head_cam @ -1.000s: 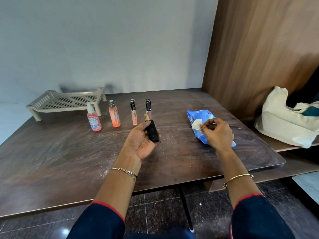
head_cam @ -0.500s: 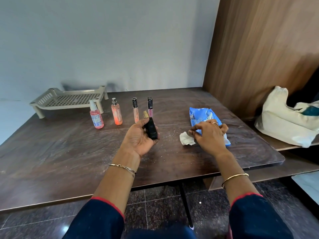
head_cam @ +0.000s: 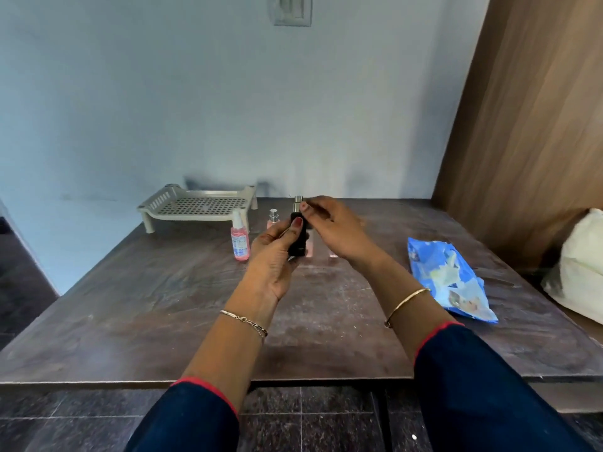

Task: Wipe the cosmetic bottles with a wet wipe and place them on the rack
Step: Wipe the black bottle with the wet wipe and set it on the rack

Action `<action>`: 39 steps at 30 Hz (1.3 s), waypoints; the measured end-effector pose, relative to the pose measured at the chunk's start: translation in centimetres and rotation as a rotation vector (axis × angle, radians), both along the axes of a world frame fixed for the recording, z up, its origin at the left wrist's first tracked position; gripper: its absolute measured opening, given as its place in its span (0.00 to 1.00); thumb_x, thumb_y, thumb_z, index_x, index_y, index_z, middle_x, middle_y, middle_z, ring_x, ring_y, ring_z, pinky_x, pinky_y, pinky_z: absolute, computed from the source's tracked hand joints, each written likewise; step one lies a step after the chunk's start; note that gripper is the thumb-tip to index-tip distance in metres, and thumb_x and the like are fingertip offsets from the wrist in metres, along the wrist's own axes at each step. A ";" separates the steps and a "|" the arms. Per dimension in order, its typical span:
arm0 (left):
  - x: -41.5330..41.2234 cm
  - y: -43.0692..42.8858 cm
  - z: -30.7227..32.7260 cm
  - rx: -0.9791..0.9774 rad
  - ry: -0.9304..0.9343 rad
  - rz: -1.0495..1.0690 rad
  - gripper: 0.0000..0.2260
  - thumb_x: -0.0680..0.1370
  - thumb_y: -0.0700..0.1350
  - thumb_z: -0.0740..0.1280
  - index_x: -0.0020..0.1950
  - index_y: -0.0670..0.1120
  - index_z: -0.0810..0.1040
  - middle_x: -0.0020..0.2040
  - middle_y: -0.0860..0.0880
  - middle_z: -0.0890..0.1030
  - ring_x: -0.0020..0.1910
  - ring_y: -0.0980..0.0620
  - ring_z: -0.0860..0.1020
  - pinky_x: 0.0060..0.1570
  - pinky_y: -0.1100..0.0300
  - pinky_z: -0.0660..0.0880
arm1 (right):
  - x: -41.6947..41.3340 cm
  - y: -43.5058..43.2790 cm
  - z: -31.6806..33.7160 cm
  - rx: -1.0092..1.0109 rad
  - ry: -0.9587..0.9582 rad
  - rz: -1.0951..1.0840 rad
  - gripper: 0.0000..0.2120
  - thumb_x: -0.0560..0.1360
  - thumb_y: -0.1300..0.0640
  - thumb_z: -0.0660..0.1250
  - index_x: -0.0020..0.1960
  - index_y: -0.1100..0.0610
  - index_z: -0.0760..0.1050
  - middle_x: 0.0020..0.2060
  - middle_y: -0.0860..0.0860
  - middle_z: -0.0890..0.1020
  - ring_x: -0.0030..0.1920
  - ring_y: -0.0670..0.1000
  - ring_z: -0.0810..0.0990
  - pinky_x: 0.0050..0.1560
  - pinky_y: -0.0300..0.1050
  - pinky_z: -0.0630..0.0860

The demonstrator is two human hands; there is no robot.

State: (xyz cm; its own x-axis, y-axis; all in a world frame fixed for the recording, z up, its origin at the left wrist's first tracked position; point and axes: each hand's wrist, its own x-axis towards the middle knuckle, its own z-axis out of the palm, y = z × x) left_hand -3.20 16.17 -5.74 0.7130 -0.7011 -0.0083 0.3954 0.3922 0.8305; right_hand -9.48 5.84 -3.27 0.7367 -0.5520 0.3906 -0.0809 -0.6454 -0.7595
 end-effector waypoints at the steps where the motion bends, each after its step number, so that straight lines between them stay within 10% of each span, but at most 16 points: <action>1: 1.0 0.5 0.5 0.012 -0.042 0.017 0.03 0.76 0.39 0.68 0.47 0.46 0.80 0.35 0.51 0.83 0.39 0.56 0.80 0.41 0.60 0.75 | 1.2 0.2 0.8 -0.010 -0.016 0.016 0.18 0.75 0.39 0.62 0.57 0.47 0.78 0.51 0.42 0.82 0.53 0.43 0.79 0.61 0.52 0.72; 4: 4.9 2.4 2.4 0.046 -0.193 0.062 0.03 0.76 0.39 0.68 0.48 0.45 0.80 0.35 0.53 0.83 0.35 0.59 0.80 0.35 0.65 0.76 | 4.7 0.8 3.3 -0.080 -0.007 0.055 0.13 0.76 0.45 0.66 0.57 0.51 0.79 0.51 0.43 0.82 0.54 0.44 0.78 0.59 0.33 0.67; 7: 9.3 3.5 4.5 0.181 -0.404 0.093 0.05 0.75 0.43 0.70 0.50 0.48 0.80 0.42 0.52 0.84 0.44 0.55 0.80 0.46 0.60 0.75 | 8.3 0.9 5.4 -0.183 0.031 0.032 0.11 0.75 0.42 0.66 0.52 0.48 0.80 0.50 0.42 0.83 0.56 0.46 0.78 0.63 0.53 0.63; 17: 22.2 0.5 7.2 0.443 -0.717 0.072 0.09 0.75 0.38 0.70 0.54 0.44 0.75 0.52 0.41 0.82 0.49 0.47 0.80 0.55 0.54 0.77 | 20.1 -2.0 6.9 -0.523 0.153 -0.051 0.14 0.76 0.41 0.61 0.55 0.46 0.78 0.51 0.44 0.82 0.57 0.52 0.77 0.53 0.51 0.57; 39: 31.5 -5.4 -1.1 0.668 -0.692 -0.012 0.14 0.76 0.34 0.67 0.62 0.36 0.71 0.57 0.35 0.79 0.38 0.52 0.79 0.31 0.67 0.78 | 27.7 -6.8 2.3 -0.694 0.558 0.053 0.22 0.79 0.61 0.53 0.62 0.40 0.75 0.60 0.42 0.78 0.63 0.50 0.72 0.56 0.53 0.56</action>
